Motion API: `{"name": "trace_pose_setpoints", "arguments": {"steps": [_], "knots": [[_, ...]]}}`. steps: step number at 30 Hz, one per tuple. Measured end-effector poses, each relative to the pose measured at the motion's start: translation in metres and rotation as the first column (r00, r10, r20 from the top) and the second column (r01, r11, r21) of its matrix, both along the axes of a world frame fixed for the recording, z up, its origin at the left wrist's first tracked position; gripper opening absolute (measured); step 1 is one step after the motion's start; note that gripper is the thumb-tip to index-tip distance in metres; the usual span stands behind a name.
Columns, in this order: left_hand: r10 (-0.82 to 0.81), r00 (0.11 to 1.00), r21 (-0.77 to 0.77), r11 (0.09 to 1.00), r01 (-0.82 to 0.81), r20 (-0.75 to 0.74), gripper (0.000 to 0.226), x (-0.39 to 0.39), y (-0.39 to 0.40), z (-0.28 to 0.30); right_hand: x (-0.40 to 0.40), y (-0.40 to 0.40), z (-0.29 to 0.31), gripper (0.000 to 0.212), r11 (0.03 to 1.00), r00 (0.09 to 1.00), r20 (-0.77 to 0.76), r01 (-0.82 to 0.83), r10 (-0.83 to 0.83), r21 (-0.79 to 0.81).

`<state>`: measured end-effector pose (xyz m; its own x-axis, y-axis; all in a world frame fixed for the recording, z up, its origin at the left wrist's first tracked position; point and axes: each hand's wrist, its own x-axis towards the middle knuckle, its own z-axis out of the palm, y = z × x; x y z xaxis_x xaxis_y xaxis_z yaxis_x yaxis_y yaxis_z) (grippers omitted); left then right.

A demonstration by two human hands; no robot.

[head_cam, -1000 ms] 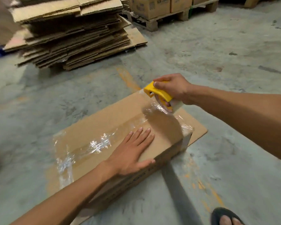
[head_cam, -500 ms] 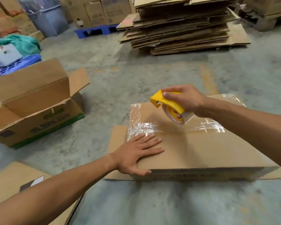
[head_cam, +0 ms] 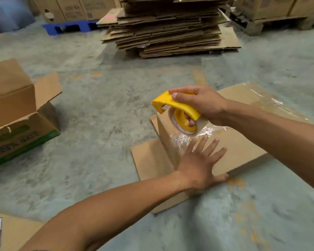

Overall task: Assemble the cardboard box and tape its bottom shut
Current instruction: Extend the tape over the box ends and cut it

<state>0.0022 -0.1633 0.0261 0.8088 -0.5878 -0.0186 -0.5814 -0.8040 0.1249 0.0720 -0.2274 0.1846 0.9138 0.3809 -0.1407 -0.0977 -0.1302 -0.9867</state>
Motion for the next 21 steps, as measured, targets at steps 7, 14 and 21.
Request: {"name": "trace_pose_setpoints", "arguments": {"steps": [7,14,21], "knots": [[-0.084,0.996,-0.180,0.981,0.077,-0.030,0.058,0.011,-0.071,0.004,-0.017,-0.076,0.017,0.033,0.999,0.999,-0.039,0.032,-0.033,-0.029],[-0.147,0.697,-0.695,0.355,-0.625,-0.702,0.029,0.049,-0.040,0.071,-0.035,-0.151,0.028,0.042,0.999,0.972,-0.233,0.037,-0.030,0.026],[-0.538,0.129,-0.287,0.222,-0.932,-0.833,0.061,0.067,0.011,0.129,-0.035,-0.165,0.034,0.041,0.996,0.964,-0.263,0.063,-0.044,0.063]]}}
